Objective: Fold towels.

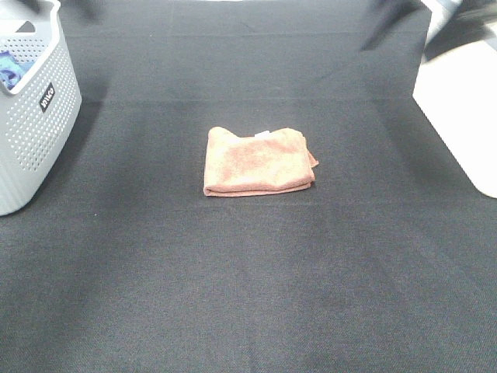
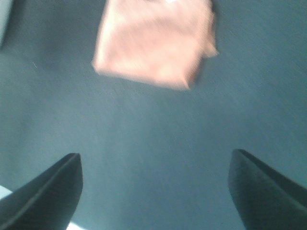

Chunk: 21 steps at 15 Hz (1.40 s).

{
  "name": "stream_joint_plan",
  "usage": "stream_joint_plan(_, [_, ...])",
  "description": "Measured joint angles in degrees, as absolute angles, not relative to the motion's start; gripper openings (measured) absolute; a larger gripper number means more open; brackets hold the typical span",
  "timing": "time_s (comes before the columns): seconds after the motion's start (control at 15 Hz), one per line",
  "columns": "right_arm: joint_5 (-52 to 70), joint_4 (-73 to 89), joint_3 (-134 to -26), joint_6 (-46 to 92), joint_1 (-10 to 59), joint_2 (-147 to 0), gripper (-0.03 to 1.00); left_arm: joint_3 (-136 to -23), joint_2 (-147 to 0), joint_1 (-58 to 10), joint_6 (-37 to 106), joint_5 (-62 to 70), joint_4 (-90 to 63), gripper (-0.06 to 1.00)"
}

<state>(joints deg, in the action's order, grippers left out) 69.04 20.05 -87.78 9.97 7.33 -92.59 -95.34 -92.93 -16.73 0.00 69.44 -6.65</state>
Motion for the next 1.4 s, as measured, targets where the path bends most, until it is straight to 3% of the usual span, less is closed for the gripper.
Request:
stream_joint_plan(0.4, [68.0, 16.2, -58.6, 9.7, 7.3, -61.6, 0.79, -61.6, -56.7, -16.7, -1.0, 69.0, -6.3, 0.62])
stream_joint_plan(0.73, [67.3, 12.4, -39.6, 9.7, 7.3, -40.1, 0.79, -41.4, -31.0, -16.7, 0.0, 69.1, -6.3, 0.62])
stream_joint_plan(0.93, [67.2, 12.0, -33.9, 9.7, 7.3, -27.1, 0.79, -33.1, -18.1, -16.7, 3.6, 68.6, -6.4, 0.62])
stream_joint_plan(1.4, [61.8, 10.5, -29.3, 9.7, 7.3, -18.4, 0.79, -29.1, -13.7, -16.7, 8.0, 61.0, -8.6, 0.62])
